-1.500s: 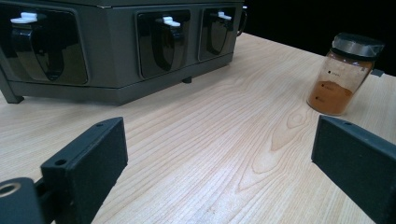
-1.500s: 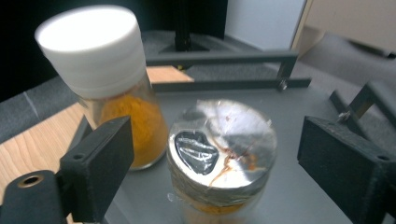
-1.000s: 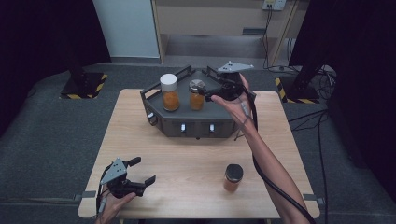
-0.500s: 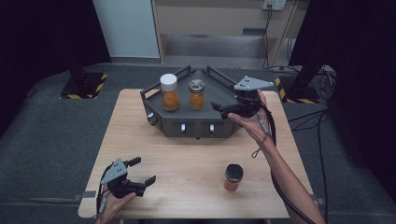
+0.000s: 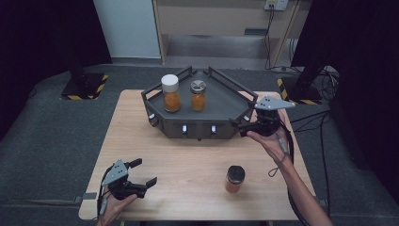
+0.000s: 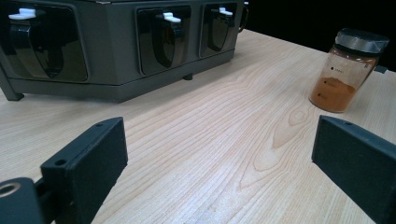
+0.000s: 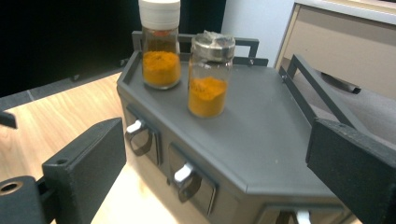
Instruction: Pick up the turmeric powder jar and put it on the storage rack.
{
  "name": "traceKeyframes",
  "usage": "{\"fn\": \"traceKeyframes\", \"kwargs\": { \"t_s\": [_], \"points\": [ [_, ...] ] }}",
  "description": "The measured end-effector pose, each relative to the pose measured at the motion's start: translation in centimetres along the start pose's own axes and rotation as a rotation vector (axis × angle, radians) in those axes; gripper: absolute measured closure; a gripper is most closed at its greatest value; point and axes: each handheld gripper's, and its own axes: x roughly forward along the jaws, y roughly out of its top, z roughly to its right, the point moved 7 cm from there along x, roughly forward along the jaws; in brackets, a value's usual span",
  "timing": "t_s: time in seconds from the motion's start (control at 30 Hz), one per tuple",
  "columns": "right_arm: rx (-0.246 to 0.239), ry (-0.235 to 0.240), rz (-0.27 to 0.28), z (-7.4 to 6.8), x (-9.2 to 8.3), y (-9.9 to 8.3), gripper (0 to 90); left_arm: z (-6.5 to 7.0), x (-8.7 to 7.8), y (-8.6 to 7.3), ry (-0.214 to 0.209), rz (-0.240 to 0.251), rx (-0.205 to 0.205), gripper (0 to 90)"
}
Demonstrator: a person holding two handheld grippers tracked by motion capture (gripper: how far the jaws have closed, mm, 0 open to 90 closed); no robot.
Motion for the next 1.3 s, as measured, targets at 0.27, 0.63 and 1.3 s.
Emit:
{"fn": "traceKeyframes", "kwargs": {
  "t_s": [0.27, 0.63, 1.3],
  "points": [
    [0.011, -0.013, 0.012, -0.7, -3.4, -2.6, 5.1, 0.0, 0.0, 0.0, 0.001, -0.003, 0.001, 2.5],
    [0.04, -0.024, 0.013, -1.4, -6.6, -5.8, 5.1, 0.0, 0.0, 0.0, 0.003, -0.008, 0.0, 2.5],
    [0.085, -0.08, -0.022, -2.5, -9.8, -12.3, 5.1, 0.0, 0.1, 0.0, 0.004, -0.014, -0.001, 2.5]
  ]
}}
